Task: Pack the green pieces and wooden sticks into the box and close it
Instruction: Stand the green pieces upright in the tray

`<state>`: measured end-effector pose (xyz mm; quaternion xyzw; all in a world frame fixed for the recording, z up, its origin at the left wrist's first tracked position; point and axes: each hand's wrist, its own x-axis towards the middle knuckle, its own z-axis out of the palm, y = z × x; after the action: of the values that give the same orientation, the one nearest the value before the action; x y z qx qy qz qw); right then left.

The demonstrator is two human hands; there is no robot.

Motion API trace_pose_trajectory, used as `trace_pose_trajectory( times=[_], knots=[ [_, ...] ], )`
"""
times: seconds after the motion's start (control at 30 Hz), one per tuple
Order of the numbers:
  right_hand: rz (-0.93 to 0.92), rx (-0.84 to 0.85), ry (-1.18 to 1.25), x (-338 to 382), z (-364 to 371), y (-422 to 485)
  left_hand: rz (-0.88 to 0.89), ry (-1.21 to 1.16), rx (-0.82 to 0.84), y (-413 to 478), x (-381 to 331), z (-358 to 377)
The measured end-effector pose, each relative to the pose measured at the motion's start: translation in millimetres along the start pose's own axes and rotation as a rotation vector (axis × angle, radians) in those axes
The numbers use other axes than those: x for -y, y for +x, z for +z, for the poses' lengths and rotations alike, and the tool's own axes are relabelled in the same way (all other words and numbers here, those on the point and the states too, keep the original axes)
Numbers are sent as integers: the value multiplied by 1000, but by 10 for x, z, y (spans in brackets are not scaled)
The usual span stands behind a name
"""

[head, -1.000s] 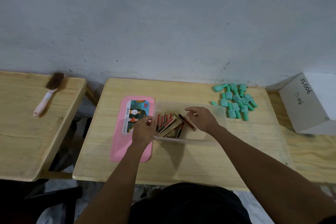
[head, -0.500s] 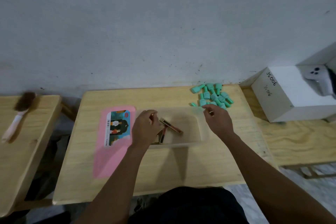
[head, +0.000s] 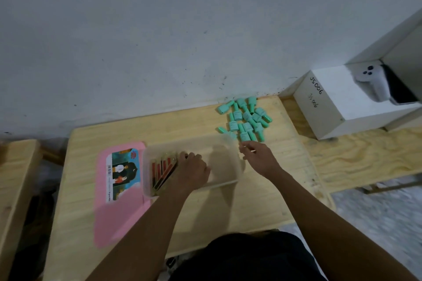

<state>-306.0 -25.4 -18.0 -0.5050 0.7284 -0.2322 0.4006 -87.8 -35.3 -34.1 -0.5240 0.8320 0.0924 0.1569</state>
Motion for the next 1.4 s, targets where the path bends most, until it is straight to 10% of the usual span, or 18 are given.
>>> trace_pose_trajectory(
  times=[0.63,1.0,1.4],
  knots=[
    [261,-195,-85,-444,-377,422,-241,-394,-498,1075,-407,-581],
    [290,-136,-326,-454,-429,798,-545,-481,356,1724,-262,-655],
    [101,-373,-108,-508,-575,650,-623,-800,233,1730,-254,-651]
  ],
)
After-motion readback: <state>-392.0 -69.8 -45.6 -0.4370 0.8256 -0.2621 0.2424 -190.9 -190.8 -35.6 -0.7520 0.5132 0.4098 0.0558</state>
